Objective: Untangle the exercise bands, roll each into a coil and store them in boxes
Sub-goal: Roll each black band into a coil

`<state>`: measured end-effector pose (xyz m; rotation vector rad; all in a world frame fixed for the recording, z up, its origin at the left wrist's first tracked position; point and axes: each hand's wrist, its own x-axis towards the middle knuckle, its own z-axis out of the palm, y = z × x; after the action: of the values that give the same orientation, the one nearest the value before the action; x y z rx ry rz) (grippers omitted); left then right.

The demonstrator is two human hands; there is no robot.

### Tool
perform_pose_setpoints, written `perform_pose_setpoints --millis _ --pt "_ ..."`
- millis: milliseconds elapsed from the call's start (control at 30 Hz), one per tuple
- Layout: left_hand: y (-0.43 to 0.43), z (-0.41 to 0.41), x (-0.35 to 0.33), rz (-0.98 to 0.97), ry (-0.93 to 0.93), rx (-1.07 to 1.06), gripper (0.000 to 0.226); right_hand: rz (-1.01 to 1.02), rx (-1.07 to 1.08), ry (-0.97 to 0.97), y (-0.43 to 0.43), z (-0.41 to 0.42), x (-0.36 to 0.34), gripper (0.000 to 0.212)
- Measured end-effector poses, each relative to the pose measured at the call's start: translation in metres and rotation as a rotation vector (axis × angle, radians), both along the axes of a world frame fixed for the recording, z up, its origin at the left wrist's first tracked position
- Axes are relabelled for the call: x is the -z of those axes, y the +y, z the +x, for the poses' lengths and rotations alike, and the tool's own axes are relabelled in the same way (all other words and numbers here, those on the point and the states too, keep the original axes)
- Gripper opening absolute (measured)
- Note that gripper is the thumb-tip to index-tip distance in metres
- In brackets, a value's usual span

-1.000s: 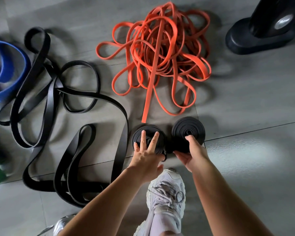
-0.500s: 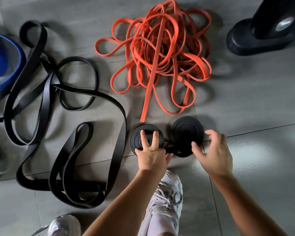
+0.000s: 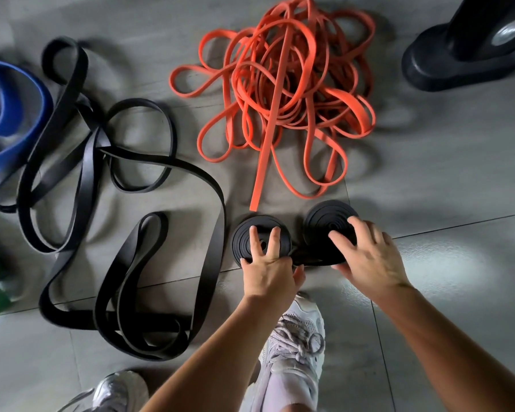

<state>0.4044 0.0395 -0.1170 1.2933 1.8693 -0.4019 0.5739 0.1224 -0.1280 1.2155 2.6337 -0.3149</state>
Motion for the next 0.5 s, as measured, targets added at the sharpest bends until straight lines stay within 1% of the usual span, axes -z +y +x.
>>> perform_pose_setpoints --millis 100,267,400,500 --pt "0.000 0.000 -0.001 0.014 0.002 -0.014 0.041 -0.014 0.084 0.024 -0.001 -0.008 0.001 0.064" --pt "-0.002 -0.002 -0.003 0.024 -0.018 -0.027 0.044 -0.051 0.355 0.043 -0.013 -0.020 0.004 0.054" --pt "-0.004 -0.007 -0.005 0.021 -0.058 0.010 0.045 -0.173 0.558 0.060 -0.019 -0.031 0.008 0.060" --pt "-0.003 -0.010 -0.005 0.015 -0.073 0.014 0.044 -0.168 0.823 0.110 -0.012 -0.039 0.010 0.068"
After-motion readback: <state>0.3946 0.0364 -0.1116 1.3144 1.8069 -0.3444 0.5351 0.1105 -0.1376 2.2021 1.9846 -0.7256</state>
